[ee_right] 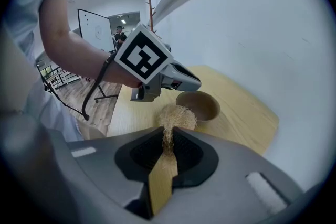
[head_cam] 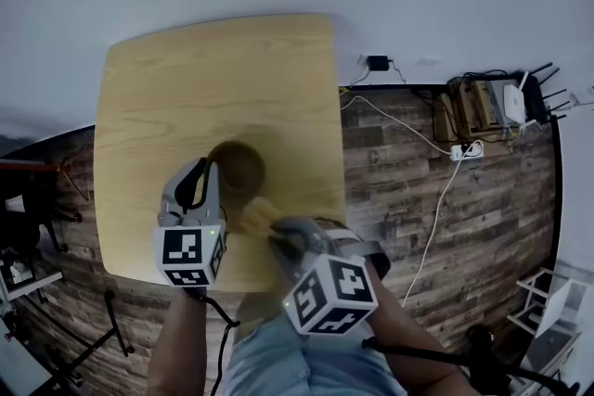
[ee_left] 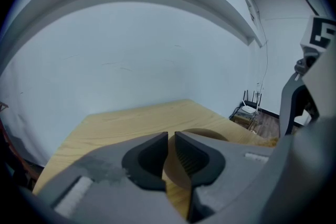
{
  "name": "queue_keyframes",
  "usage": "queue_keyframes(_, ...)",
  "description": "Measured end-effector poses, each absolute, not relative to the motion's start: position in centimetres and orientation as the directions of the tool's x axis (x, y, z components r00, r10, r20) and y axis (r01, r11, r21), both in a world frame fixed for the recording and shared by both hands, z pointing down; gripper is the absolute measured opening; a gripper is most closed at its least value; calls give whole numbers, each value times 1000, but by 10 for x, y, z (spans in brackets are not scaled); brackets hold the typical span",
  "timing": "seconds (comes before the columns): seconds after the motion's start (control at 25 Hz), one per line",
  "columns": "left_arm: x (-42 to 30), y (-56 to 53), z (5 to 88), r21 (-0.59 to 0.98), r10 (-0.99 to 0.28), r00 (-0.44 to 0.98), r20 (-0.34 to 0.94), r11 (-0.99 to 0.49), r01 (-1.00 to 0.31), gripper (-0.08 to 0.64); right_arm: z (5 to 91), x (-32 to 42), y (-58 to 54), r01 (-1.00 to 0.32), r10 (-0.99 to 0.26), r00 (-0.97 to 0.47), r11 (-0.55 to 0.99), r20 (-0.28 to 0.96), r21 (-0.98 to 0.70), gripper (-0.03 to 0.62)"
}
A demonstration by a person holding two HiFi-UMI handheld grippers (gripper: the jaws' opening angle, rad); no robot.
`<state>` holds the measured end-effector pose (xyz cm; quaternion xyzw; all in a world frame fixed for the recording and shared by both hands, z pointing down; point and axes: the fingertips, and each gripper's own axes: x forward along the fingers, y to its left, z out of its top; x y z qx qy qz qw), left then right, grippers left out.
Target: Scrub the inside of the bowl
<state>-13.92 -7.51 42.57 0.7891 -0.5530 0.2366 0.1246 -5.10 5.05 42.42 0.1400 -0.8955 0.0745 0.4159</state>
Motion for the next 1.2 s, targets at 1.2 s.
queue_keyframes(1.2,-125,-13,218,-153,-987,92,134,-112,-982,20,236,-21,-35,-620,-608,-745,783,273,51,52)
